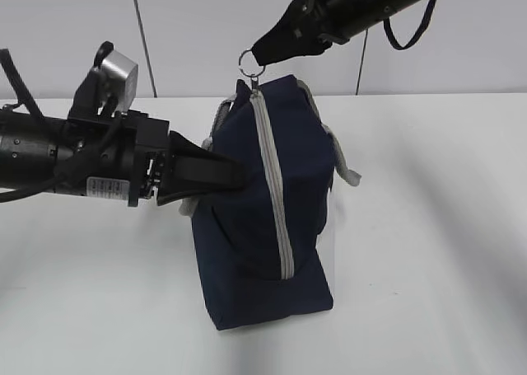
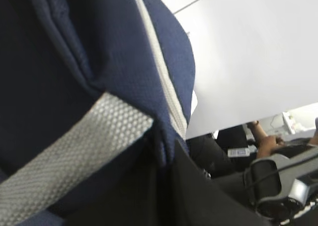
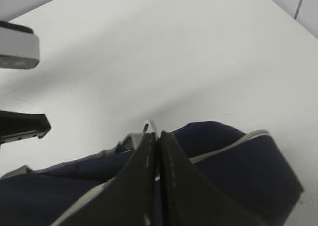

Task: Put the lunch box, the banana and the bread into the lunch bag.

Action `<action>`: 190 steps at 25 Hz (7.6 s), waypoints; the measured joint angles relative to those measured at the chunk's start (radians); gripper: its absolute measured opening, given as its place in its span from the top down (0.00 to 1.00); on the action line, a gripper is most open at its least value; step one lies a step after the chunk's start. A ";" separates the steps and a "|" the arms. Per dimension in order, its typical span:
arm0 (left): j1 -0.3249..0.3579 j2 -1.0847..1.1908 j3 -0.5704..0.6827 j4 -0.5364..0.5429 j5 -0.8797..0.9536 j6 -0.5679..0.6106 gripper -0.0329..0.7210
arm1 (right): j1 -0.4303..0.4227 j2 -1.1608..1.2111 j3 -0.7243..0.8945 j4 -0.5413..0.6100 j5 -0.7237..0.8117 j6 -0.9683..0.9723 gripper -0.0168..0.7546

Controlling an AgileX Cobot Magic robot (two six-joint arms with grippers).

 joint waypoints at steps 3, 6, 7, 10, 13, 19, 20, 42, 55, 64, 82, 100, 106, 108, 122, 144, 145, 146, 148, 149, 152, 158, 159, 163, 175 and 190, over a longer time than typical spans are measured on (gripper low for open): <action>0.000 0.000 -0.001 0.034 0.031 0.000 0.96 | 0.000 0.027 -0.024 -0.006 -0.034 0.000 1.00; 0.000 0.000 -0.005 0.064 0.040 -0.001 0.96 | 0.000 0.079 -0.069 -0.014 -0.056 0.000 1.00; 0.000 0.000 -0.005 0.074 0.040 -0.001 0.96 | 0.000 0.103 -0.089 -0.014 -0.057 0.000 1.00; 0.000 0.000 -0.005 0.109 0.045 -0.001 0.96 | 0.000 0.179 -0.173 -0.014 -0.062 0.000 1.00; 0.000 0.000 -0.005 0.165 0.062 -0.014 0.96 | -0.004 0.259 -0.262 -0.014 -0.088 0.002 1.00; 0.000 -0.023 -0.009 0.246 0.055 -0.039 0.96 | -0.032 0.399 -0.410 -0.014 -0.056 0.050 1.00; 0.001 -0.029 -0.009 0.252 0.050 -0.040 0.96 | -0.037 0.417 -0.425 -0.014 -0.040 0.058 1.00; 0.169 -0.092 -0.189 0.356 0.143 -0.521 0.27 | -0.063 0.442 -0.530 -0.021 0.110 0.090 1.00; 0.178 -0.012 -0.440 0.497 -0.095 -0.806 0.38 | -0.063 0.442 -0.530 -0.021 0.124 0.094 1.00; 0.168 0.245 -0.633 0.575 -0.118 -0.867 0.38 | -0.064 0.442 -0.530 -0.021 0.125 0.094 1.00; 0.056 0.384 -0.762 0.679 -0.138 -0.913 0.79 | -0.064 0.442 -0.530 -0.029 0.130 0.094 1.00; 0.048 0.316 -0.763 0.584 -0.091 -0.742 0.95 | -0.064 0.472 -0.533 -0.169 0.129 0.131 1.00; 0.048 0.299 -0.761 0.585 -0.092 -0.728 0.95 | -0.063 0.472 -0.538 -0.242 0.149 0.183 1.00; 0.047 0.299 -0.761 0.585 -0.095 -0.727 0.95 | -0.063 0.472 -0.538 -0.251 0.152 0.189 1.00; 0.062 0.282 -0.761 0.680 -0.168 -0.723 0.18 | -0.071 0.474 -0.615 -0.165 0.177 0.274 0.29; 0.119 0.062 -0.761 1.366 0.065 -1.177 0.24 | -0.073 0.290 -0.548 -0.462 0.193 1.027 0.26; 0.119 0.047 -0.761 1.401 0.086 -1.193 0.24 | -0.073 0.267 -0.517 -0.467 0.193 1.028 0.26; 0.119 0.033 -0.761 1.427 0.110 -1.202 0.24 | -0.071 0.247 -0.474 -0.480 0.193 1.028 0.26; 0.119 0.004 -0.761 1.452 0.156 -1.212 0.24 | -0.069 0.194 -0.381 -0.502 0.193 1.031 0.26; 0.119 -0.011 -0.761 1.460 0.177 -1.214 0.24 | -0.067 0.165 -0.341 -0.509 0.193 1.027 0.26; 0.119 -0.054 -0.757 1.469 0.201 -1.228 0.24 | -0.065 0.072 -0.215 -0.517 0.193 1.019 0.26; 0.119 -0.180 -0.592 1.493 0.196 -1.259 0.28 | -0.065 -0.163 0.034 -0.535 0.193 1.008 0.26; 0.119 -0.206 -0.543 1.503 0.191 -1.262 0.29 | -0.065 -0.210 0.069 -0.537 0.193 1.009 0.26; 0.119 -0.317 -0.359 1.524 0.161 -1.267 0.31 | -0.065 -0.396 0.228 -0.555 0.193 1.006 0.26; 0.117 -0.715 -0.118 1.558 0.119 -1.272 0.31 | -0.065 -0.942 0.679 -0.586 0.164 1.012 0.25; 0.117 -1.213 0.126 1.602 0.153 -1.296 0.31 | -0.065 -1.568 0.960 -0.727 0.188 1.135 0.25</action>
